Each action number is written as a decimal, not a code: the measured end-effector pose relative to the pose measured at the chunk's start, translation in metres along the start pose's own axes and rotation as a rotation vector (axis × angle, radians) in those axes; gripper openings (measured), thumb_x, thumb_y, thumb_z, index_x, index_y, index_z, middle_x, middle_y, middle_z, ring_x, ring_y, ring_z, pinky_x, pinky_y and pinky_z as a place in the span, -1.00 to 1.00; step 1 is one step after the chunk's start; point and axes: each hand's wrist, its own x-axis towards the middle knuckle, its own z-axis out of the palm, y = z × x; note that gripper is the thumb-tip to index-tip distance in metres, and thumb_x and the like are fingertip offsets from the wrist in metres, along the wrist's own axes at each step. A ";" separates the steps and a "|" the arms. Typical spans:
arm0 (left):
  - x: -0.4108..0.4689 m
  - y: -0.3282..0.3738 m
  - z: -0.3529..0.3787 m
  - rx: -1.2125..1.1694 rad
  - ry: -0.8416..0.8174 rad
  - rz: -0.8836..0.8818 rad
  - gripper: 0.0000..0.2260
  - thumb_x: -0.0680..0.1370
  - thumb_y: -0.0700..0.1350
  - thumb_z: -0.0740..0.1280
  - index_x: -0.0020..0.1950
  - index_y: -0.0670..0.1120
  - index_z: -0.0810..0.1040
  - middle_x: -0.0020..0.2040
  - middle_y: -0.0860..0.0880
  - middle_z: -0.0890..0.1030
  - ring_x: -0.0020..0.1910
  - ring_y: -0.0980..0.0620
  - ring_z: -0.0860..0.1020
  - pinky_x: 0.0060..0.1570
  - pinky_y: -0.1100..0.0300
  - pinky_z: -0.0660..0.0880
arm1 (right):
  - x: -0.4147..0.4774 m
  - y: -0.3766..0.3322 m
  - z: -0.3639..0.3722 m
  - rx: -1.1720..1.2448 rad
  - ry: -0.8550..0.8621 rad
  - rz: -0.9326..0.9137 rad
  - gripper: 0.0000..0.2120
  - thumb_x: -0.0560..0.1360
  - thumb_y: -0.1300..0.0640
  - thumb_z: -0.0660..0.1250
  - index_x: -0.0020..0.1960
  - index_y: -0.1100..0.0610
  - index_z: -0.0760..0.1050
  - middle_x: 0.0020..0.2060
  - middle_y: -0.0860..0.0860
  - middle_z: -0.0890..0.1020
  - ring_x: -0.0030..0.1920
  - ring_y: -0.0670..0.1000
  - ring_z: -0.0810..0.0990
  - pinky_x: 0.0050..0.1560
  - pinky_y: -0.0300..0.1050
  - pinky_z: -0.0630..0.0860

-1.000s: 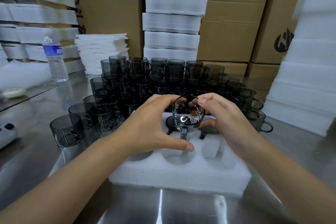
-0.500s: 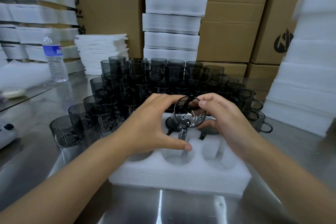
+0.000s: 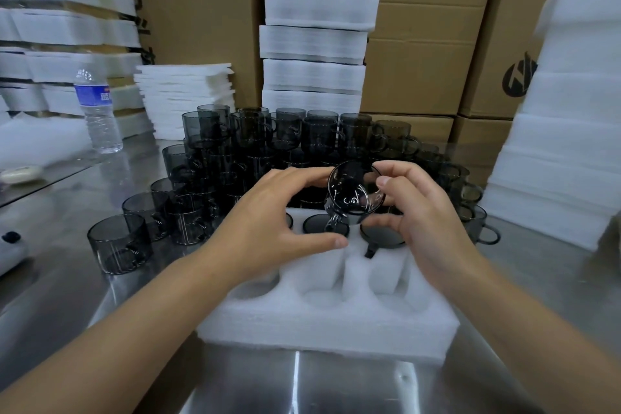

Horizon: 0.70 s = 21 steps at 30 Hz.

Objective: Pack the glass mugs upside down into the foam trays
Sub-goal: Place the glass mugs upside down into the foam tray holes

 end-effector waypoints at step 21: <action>0.009 -0.009 0.003 -0.535 0.225 -0.352 -0.54 0.23 0.28 0.34 -0.01 0.04 0.46 -0.27 -0.02 0.70 -0.30 0.09 0.66 -0.36 0.21 0.53 | -0.010 -0.004 0.005 -0.166 -0.345 -0.053 -0.49 0.13 -0.07 0.58 -0.03 -0.22 0.39 0.13 -0.13 0.54 -0.27 -0.04 0.64 -0.30 -0.20 0.53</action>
